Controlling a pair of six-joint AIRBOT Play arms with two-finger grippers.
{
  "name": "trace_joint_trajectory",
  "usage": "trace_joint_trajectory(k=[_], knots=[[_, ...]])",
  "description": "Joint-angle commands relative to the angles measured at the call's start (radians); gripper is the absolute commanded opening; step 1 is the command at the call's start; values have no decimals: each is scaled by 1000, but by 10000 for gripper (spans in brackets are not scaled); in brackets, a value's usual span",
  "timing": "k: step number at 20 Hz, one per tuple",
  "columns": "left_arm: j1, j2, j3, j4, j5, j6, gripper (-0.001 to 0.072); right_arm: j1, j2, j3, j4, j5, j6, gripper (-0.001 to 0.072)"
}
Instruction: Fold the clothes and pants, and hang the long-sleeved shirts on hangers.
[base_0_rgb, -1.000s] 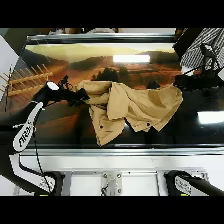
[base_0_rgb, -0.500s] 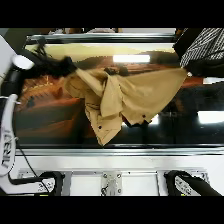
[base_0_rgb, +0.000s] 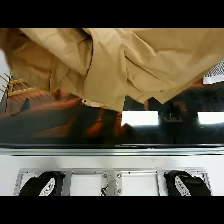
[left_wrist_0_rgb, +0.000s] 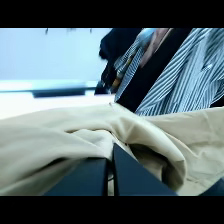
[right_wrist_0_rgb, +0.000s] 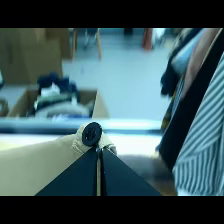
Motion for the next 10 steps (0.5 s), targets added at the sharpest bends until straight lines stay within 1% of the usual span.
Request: trace_joint_trajectory(k=[1,3,5,8,10], knots=[[1,128,12,3,-3,2,17,0,75,13,-67,-86,67,13],[2,124,11,5,-16,-18,17,0,68,13,-74,-90,106,13],[2,91,-18,43,-46,-59,18,0,18,12,-69,-73,142,13],[1,-1,-174,136,-87,-131,18,5,-150,12,4,-34,145,13],[0,-94,-307,129,-74,-130,18,33,-317,12,22,-21,145,13]])
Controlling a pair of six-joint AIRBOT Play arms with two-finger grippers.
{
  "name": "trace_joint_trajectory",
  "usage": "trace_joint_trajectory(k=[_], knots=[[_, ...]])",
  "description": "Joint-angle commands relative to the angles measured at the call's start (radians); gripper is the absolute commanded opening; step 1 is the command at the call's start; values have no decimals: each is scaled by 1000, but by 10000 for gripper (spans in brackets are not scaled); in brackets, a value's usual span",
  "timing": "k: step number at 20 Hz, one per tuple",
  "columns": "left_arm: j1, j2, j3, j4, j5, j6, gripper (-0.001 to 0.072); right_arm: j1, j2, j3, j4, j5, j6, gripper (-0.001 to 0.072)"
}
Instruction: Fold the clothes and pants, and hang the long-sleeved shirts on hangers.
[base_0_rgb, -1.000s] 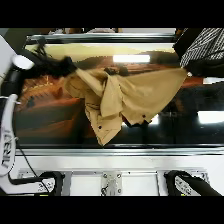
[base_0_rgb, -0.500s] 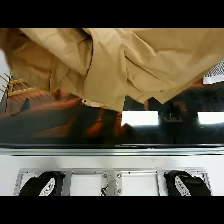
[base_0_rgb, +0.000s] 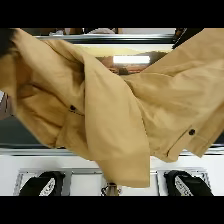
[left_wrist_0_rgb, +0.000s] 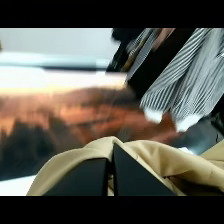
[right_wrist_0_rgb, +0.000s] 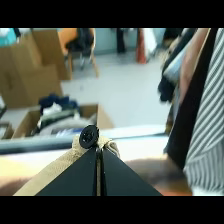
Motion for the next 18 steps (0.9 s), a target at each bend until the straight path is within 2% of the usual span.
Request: trace_joint_trajectory(k=[1,2,3,4,5,6,8,9,11,13,15,18], knots=[[-9,-153,-206,38,18,-35,18,37,-259,1,40,10,14,13],[-16,-228,-259,39,68,-31,18,40,-355,2,41,-24,14,17],[-21,-302,-293,35,131,-27,18,40,-437,3,55,-53,15,125],[-21,-389,-299,29,194,-28,81,35,-509,5,97,-63,15,419],[-14,-473,-270,-20,209,-28,488,24,-555,5,161,-62,13,634],[3,-555,-221,-76,201,-27,719,11,-584,5,231,-61,11,656],[51,-684,-106,-132,120,-27,717,-21,-581,5,304,-57,9,649],[72,-717,-60,-113,67,-24,717,-34,-562,5,304,-39,-24,648],[105,-748,-10,-11,-17,-2,670,-43,-514,1,303,63,-141,646],[111,-747,-23,148,-61,-2,670,-19,-460,-33,295,201,-224,646],[105,-747,-66,264,-61,-2,670,16,-399,-109,257,245,-229,646],[77,-748,-163,376,11,12,670,51,-290,-282,228,248,-228,646]])
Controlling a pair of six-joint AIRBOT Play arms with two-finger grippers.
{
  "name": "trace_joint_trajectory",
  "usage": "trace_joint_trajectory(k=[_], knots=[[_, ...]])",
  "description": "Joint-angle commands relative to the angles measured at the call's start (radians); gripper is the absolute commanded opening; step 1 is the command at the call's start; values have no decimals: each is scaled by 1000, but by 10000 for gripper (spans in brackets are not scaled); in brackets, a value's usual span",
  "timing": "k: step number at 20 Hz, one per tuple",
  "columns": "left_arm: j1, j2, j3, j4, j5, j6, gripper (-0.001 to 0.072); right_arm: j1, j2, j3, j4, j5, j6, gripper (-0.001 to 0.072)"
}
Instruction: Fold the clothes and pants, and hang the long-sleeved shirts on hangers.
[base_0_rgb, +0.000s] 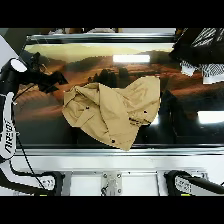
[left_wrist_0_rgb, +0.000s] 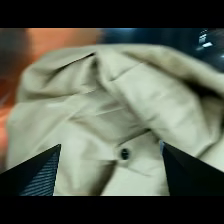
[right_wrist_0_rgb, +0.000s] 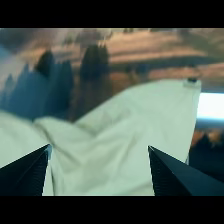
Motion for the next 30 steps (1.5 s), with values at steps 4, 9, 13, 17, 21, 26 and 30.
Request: trace_joint_trajectory(k=[4,9,13,17,21,26,30], knots=[[-66,-50,-164,160,119,109,670,26,202,-409,-26,57,14,646],[-127,-147,-140,283,143,106,670,55,219,-716,-18,12,55,646],[-133,-216,-49,284,116,106,670,154,171,-892,-14,-110,113,646],[-125,-230,-35,280,111,87,358,306,46,-933,107,-216,111,647],[-111,-202,-35,281,90,89,18,444,-77,-931,239,-347,66,647],[-84,-40,-75,270,18,89,18,410,-80,-814,207,-305,-10,16],[-147,229,-322,133,-32,93,19,273,-79,-525,-59,-117,35,15]])
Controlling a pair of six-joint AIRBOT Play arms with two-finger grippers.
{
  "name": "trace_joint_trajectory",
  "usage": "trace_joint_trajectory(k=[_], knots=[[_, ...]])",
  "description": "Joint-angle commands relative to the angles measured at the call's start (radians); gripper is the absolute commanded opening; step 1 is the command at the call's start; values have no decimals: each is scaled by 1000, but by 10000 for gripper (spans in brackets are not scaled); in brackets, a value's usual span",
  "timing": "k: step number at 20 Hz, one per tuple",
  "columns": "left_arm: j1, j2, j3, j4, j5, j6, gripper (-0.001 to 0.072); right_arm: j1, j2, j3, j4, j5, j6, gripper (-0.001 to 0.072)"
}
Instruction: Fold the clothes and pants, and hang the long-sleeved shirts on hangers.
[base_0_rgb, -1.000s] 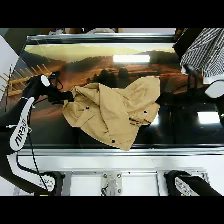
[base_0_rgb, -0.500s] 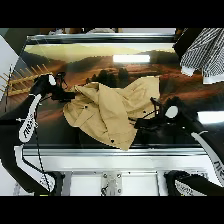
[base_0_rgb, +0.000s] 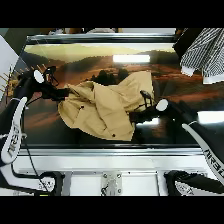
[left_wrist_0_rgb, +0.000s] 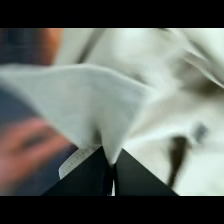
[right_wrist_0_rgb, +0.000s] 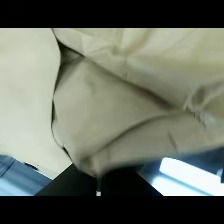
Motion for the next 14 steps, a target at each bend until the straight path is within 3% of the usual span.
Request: trace_joint_trajectory(k=[1,4,7,8,9,10,14], knots=[[-69,222,-203,-167,-66,4,18,-105,-3,256,-274,128,56,15],[-243,369,-381,-312,-44,5,19,-192,-43,520,-467,129,127,15],[-476,437,-496,-327,98,-10,19,-245,-107,693,-466,129,139,30],[-548,441,-520,-327,153,-15,41,-246,-116,717,-466,129,140,191],[-604,436,-527,-326,188,-27,335,-246,-116,724,-454,129,138,487],[-648,425,-521,-320,209,-31,610,-246,-111,724,-427,132,127,720],[-633,390,-422,-317,168,-37,626,-240,-48,724,-414,244,55,716]])
